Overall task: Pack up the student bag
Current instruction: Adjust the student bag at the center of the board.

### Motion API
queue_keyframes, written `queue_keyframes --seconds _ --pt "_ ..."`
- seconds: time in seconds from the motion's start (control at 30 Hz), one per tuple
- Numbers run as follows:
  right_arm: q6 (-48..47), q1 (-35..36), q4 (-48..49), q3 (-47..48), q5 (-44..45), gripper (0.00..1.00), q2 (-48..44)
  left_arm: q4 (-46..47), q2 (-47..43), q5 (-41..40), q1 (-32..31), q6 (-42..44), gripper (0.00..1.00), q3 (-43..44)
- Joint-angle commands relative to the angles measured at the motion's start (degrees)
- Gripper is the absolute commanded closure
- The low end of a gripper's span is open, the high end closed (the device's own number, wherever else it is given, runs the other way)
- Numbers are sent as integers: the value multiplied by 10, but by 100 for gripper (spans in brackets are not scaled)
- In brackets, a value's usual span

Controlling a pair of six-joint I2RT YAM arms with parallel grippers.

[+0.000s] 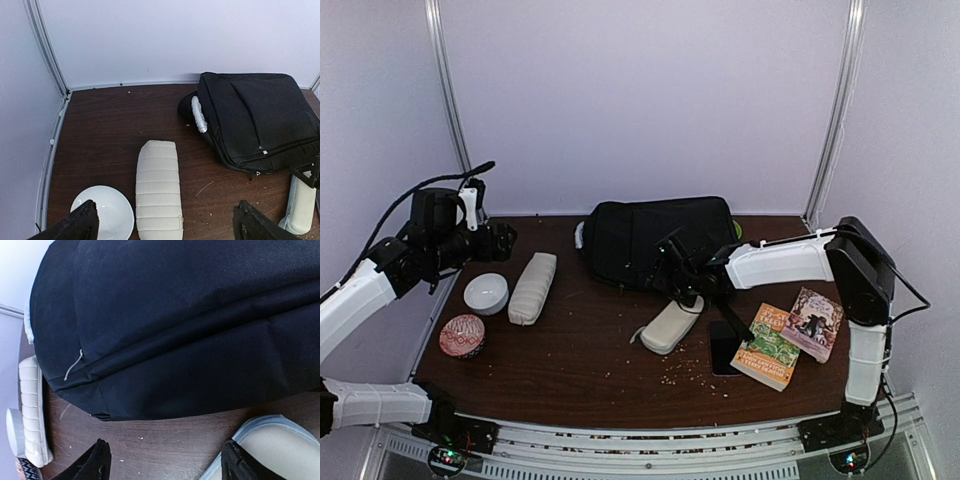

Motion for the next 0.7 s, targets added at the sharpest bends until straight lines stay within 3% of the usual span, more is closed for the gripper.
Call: queue_keyframes --seconds 0.0,0.5,0.67 --pt "73 -11 41 -10 -14 23 -8 10 6 10 -2 -7 5 17" --pt "233 -49 102 -21 -4 22 43 7 4 5 -2 -8 5 16" --pt "256 -58 100 4 -4 29 71 7 4 2 -2 -8 5 15"
